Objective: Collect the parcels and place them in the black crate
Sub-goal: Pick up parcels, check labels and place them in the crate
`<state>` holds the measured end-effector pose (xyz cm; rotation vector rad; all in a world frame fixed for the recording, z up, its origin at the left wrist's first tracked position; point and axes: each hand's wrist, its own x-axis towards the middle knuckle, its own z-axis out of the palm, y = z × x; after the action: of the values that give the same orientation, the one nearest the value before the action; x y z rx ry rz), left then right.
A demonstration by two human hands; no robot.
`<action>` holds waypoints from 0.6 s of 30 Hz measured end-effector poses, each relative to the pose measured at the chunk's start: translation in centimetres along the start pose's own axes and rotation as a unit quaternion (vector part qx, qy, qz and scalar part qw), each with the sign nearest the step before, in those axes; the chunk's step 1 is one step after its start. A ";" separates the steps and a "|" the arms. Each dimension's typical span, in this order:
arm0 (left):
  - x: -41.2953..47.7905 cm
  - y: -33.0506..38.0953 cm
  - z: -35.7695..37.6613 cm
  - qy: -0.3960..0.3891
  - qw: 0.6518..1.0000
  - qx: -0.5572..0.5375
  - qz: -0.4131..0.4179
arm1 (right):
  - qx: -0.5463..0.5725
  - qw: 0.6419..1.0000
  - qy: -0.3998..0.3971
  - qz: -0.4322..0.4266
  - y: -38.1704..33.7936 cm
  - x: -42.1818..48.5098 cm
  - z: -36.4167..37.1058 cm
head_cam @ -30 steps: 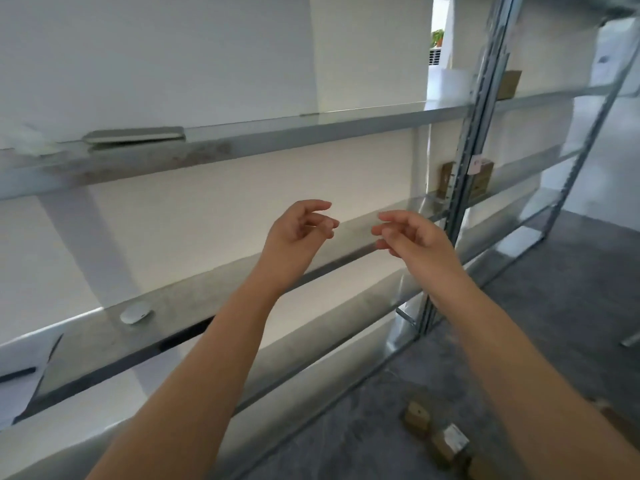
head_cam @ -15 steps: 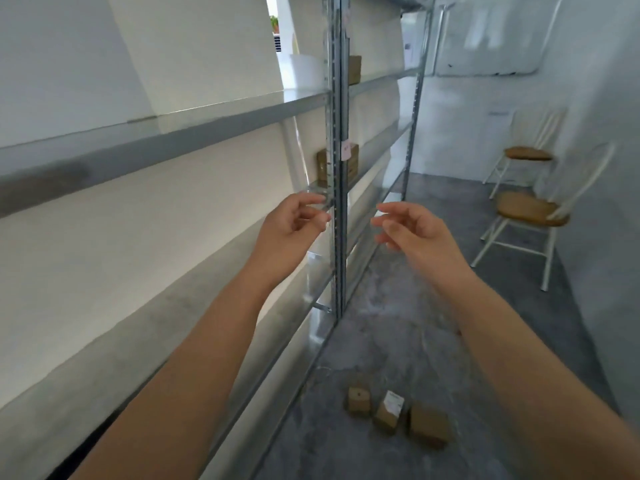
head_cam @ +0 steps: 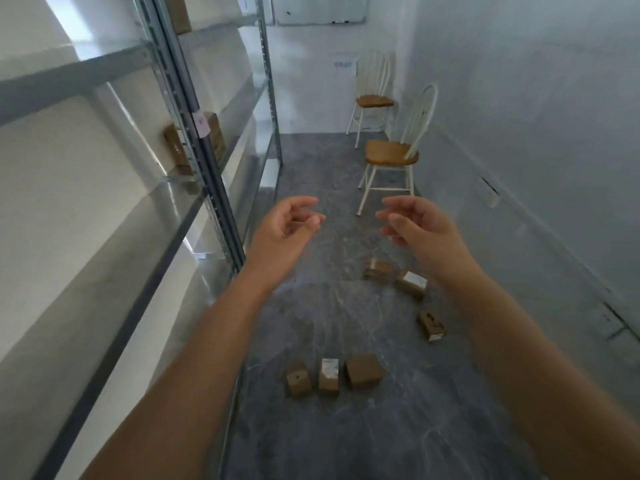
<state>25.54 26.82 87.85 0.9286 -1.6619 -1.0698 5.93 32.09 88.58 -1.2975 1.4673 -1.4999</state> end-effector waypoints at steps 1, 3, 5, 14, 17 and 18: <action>0.8 -0.1 0.7 -0.005 1.000 0.003 0.002 | -0.002 1.000 0.009 0.004 0.3 0.5 -0.6; 2.4 -0.4 2.1 -0.016 1.000 0.011 0.011 | -0.006 1.000 0.017 0.002 0.9 1.9 -1.7; 4.0 -0.6 3.4 -0.021 1.000 0.014 0.009 | -0.015 1.000 0.010 0.001 1.5 3.3 -2.7; 11.5 -1.7 8.9 -0.026 0.999 0.017 0.009 | -0.026 1.000 0.006 -0.016 4.2 11.5 -8.8; 13.5 -2.6 9.7 -0.013 1.000 0.017 0.004 | -0.026 0.999 -0.011 -0.015 5.3 14.3 -9.0; 14.1 -3.0 9.9 -0.010 1.000 0.017 -0.002 | -0.030 0.999 -0.019 -0.014 5.7 15.1 -8.9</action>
<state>12.37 15.29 87.21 0.9454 -1.6991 -1.0594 -7.87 19.87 87.12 -1.3814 1.4859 -1.4508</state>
